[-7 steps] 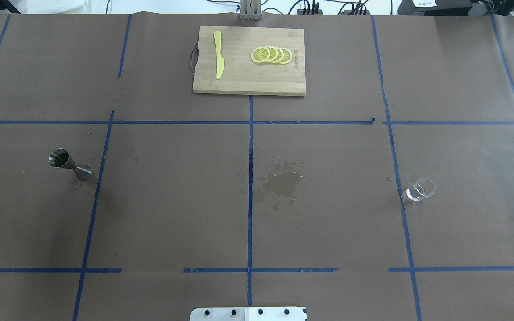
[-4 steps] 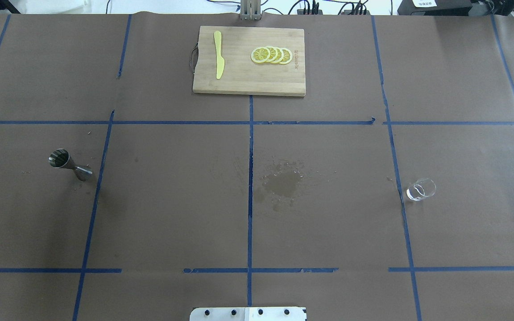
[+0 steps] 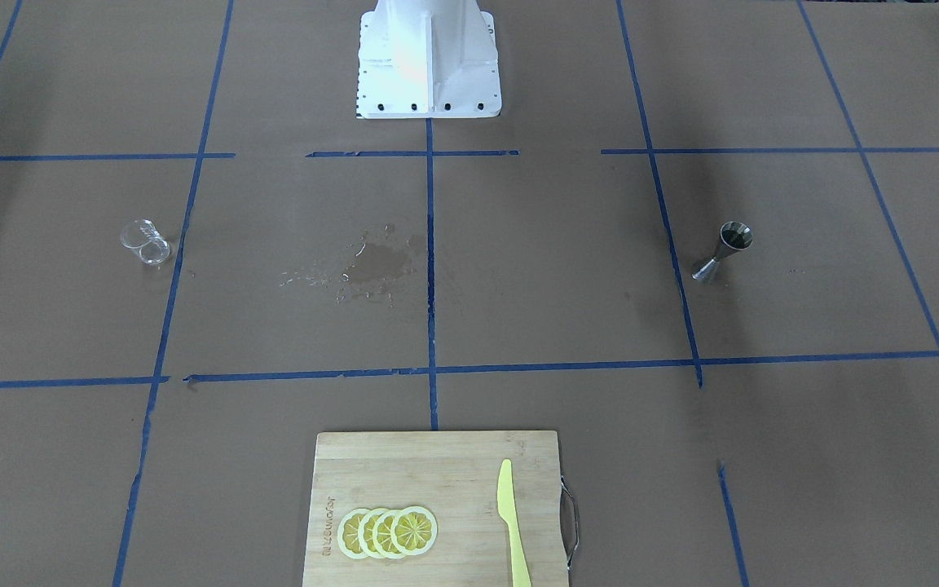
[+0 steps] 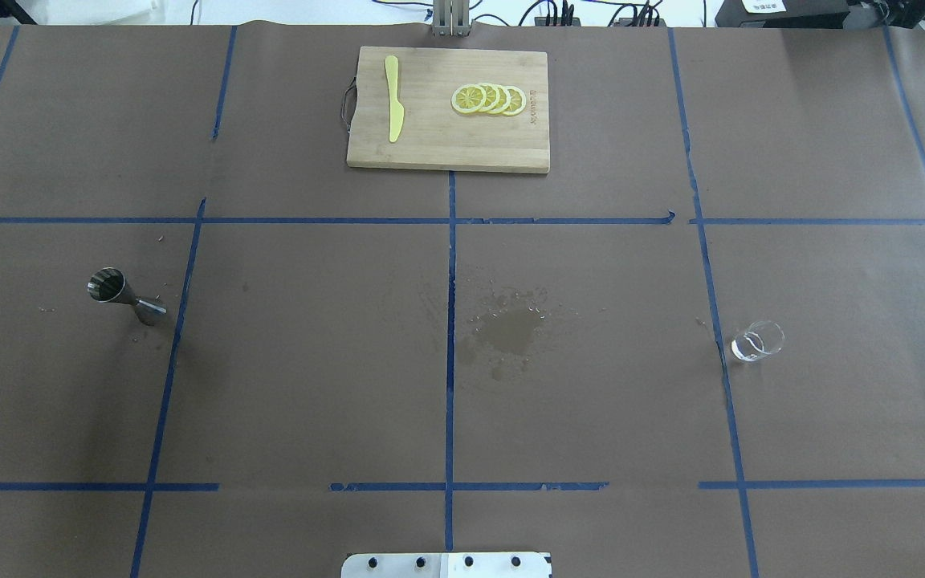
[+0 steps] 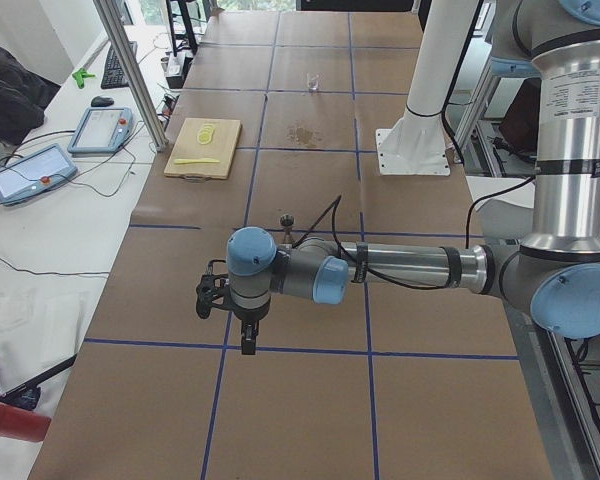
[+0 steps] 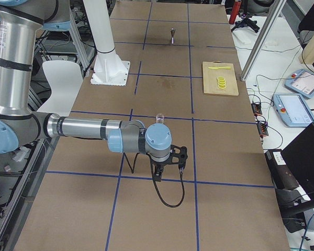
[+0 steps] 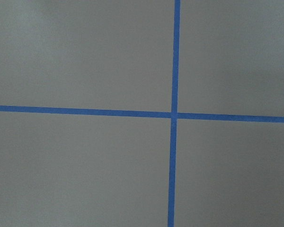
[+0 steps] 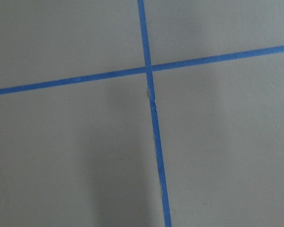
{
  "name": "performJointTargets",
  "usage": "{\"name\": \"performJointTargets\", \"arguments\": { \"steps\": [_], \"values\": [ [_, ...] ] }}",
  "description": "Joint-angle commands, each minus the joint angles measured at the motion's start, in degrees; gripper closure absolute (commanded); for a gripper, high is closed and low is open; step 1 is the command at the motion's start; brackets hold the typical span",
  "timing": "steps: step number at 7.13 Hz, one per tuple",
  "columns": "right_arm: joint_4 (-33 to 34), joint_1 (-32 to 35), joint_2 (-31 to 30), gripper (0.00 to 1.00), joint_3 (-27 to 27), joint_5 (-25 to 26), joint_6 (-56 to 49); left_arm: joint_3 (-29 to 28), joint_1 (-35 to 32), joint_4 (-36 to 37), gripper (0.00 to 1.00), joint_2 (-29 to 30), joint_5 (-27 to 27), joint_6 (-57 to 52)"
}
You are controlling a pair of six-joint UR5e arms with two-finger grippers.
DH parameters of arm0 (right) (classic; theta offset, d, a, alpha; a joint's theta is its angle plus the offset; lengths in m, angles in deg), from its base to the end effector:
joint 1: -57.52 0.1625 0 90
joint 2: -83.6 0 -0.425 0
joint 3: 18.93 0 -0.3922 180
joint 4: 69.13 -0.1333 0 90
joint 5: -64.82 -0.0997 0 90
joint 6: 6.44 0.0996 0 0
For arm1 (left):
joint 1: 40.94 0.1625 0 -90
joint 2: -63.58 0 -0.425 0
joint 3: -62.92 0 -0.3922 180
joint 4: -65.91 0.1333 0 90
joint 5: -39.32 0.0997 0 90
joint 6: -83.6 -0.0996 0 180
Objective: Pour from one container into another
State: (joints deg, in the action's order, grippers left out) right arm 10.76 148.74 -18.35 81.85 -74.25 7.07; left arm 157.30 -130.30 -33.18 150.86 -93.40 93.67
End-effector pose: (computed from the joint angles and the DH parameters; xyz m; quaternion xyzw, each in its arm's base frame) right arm 0.0668 -0.4114 0.6353 0.0262 -0.4192 0.0842 0.9036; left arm -0.0603 -0.4842 0.6290 0.0530 0.3692 -0.0422 0.9269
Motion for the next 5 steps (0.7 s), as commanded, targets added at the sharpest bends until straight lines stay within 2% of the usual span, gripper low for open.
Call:
{"name": "performJointTargets", "arguments": {
  "steps": [1,5],
  "values": [
    [-2.54,-2.09,0.08,0.00,0.55,-0.33,1.60,0.19,0.06,-0.05,0.00,0.09,0.09,-0.14],
    [-2.54,-4.39,0.17,0.00,1.34,-0.24,1.69,0.28,0.06,-0.05,0.00,0.09,0.00,-0.31]
  ]
}}
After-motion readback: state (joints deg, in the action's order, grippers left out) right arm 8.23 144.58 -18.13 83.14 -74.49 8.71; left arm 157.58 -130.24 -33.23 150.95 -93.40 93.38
